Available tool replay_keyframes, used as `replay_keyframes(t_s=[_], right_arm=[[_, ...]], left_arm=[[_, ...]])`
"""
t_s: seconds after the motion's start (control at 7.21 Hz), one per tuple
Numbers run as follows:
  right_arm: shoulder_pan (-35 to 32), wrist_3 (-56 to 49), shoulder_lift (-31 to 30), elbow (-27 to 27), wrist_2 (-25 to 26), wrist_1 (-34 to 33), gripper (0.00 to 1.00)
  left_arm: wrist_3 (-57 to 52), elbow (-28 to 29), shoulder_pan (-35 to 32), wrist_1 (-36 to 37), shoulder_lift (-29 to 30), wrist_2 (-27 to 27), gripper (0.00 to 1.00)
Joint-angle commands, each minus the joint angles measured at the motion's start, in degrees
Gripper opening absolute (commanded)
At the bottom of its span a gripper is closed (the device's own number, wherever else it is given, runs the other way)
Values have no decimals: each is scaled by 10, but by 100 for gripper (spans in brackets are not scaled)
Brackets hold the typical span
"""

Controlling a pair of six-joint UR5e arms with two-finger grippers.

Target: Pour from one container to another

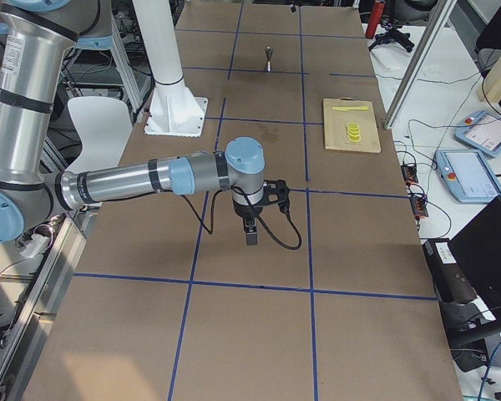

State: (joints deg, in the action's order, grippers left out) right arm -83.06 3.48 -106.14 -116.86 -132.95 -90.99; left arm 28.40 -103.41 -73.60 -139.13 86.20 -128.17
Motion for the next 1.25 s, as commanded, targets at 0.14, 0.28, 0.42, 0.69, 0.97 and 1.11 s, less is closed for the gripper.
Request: replay_keyframes(t_s=[0.14, 0.28, 0.42, 0.69, 0.97, 1.11], right_arm=[[-18, -2, 5, 23, 5, 0, 100], [-18, -8, -1, 43, 1, 0, 100], [-30, -8, 5, 59, -9, -1, 100], [-61, -89, 5, 150, -69, 5, 100], [-69, -97, 8, 164, -68, 6, 100], [-69, -97, 8, 165, -64, 6, 100]], left_arm=[[-330, 68, -115, 186, -14, 44, 100], [-400, 69, -121, 271, -7, 84, 100], [-415, 71, -133, 305, 4, 83, 100], [-403, 73, -136, 311, -4, 52, 100], [-356, 73, -147, 333, -20, -34, 100], [-356, 69, -148, 332, -31, -31, 100]])
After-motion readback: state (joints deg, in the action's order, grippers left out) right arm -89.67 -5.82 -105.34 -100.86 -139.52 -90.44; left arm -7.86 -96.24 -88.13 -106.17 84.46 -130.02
